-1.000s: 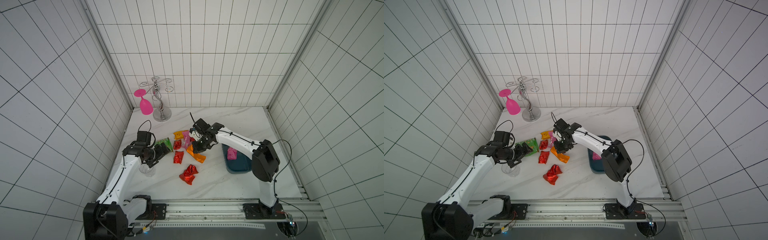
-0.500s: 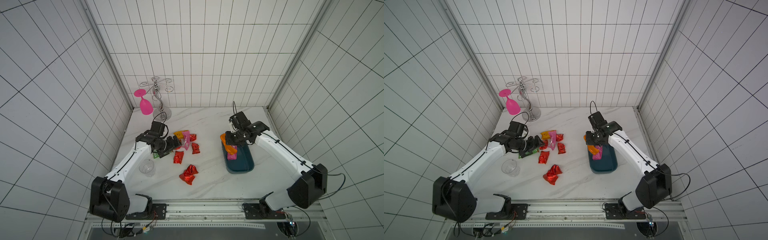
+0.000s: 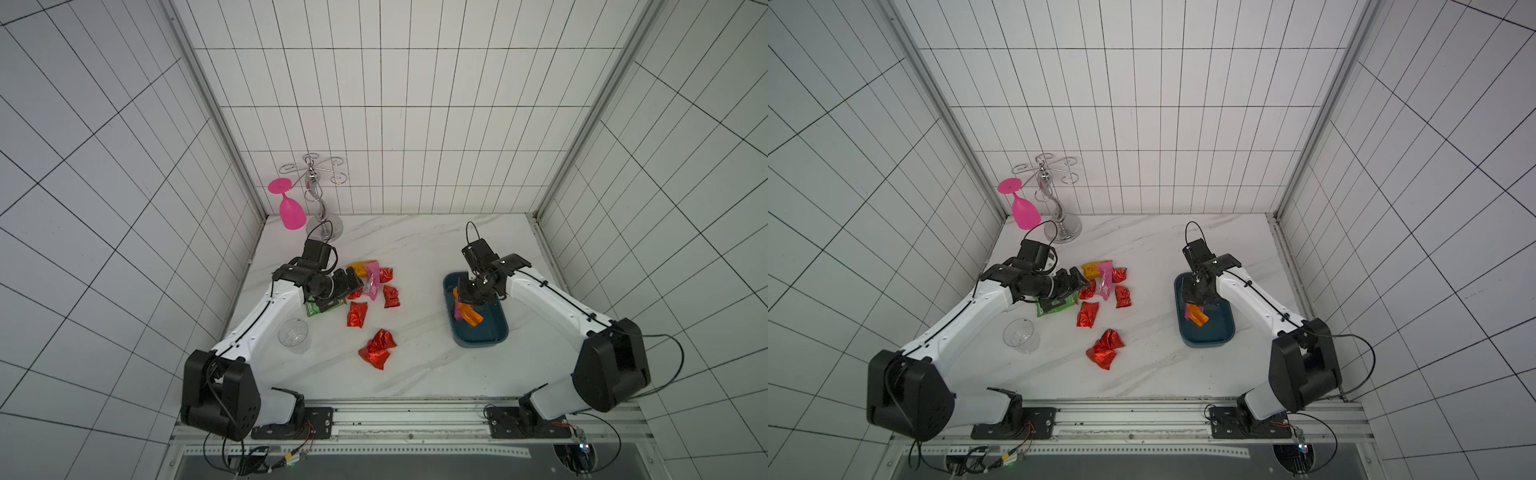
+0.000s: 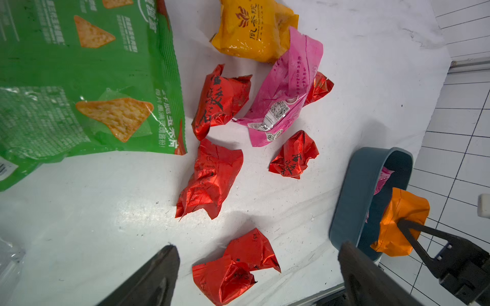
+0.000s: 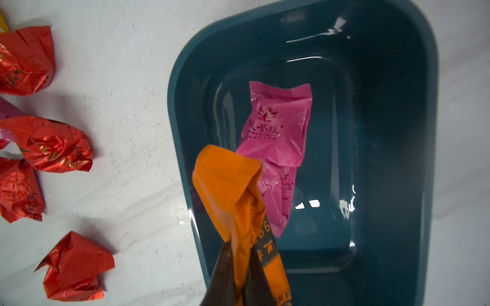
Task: Put the tea bags into the storage box
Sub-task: Place the tea bag in the storage box, then pick up the tea bag from the center of the board.
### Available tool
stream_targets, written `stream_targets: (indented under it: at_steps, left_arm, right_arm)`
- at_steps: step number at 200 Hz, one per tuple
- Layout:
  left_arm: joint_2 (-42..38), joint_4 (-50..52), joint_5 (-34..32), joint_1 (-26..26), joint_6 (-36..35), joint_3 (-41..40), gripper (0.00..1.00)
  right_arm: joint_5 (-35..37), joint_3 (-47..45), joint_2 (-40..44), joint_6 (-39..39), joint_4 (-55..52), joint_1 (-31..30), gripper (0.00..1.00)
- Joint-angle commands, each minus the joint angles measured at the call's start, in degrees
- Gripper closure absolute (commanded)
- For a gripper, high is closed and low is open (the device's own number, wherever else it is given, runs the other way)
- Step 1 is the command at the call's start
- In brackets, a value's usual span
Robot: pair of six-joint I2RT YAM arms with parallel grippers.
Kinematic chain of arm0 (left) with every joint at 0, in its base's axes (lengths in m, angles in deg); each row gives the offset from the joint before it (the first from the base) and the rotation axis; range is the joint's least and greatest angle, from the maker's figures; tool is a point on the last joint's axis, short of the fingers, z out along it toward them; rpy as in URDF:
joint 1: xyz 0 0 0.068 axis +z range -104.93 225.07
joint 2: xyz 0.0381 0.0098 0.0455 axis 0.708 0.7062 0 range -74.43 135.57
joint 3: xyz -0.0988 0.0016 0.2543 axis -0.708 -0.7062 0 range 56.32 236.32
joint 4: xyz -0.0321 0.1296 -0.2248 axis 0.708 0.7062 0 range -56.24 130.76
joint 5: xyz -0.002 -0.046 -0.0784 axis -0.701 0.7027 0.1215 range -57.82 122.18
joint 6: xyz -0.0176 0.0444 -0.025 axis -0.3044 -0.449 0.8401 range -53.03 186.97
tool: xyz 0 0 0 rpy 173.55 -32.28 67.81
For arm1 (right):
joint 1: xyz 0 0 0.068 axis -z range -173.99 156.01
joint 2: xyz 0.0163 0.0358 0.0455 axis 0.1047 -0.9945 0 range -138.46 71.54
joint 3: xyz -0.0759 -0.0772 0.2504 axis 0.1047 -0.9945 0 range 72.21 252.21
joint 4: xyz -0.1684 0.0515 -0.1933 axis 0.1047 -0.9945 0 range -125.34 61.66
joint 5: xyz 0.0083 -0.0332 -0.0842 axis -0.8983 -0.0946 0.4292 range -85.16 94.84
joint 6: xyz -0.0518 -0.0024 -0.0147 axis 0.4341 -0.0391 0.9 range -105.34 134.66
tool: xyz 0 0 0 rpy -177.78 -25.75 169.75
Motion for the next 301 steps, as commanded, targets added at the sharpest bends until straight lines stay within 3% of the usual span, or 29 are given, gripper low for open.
stream_targets:
  at_steps: [1, 18, 48, 92, 120, 159, 180, 220, 301]
  left_arm:
    - [-2.6, 1.4, -1.71, 0.56, -1.0, -1.91, 0.03]
    - [-3.59, 1.65, -1.78, 1.25, -1.12, -2.67, 0.03]
    - [-4.02, 2.09, -1.43, 2.67, -1.85, -2.81, 0.03]
    - [-3.02, 2.0, -0.81, 3.78, -2.78, -1.98, 0.03]
    - [-2.04, 2.0, -0.02, 4.05, -2.93, -1.32, 0.03]
    - [-3.14, 2.91, 0.24, 4.62, -3.25, -1.53, 0.03]
    - [-4.65, 3.92, 0.7, 5.05, -4.7, -2.73, 0.02]
    - [-7.38, 6.17, 2.17, 5.58, -7.08, -5.85, 0.03]
    - [-8.19, 8.1, 0.7, 6.86, -10.13, -5.17, 0.03]
  right_arm:
    - [-0.66, 1.59, -3.44, -0.14, 2.44, 0.38, 0.9]
    - [0.57, 3.72, -5.81, 0.41, 1.59, 0.41, 0.84]
    - [1.85, 5.31, -5.01, 0.77, 0.54, 0.42, 0.62]
    - [3.85, 6.25, 0.93, 1.25, -0.8, -0.64, 0.57]
    - [2.58, 10.04, -0.48, 2.0, -1.59, -3.48, 0.55]
    - [-0.11, 18.38, -10.0, 3.89, -0.08, -9.99, 0.52]
    - [-1.01, 23.37, -16.25, 4.46, 0.79, -12.52, 0.39]
    - [-3.28, 32.78, -27.42, 5.14, 1.52, -15.16, 0.3]
    - [-3.86, 42.12, -40.88, 6.24, 0.6, -18.64, 0.29]
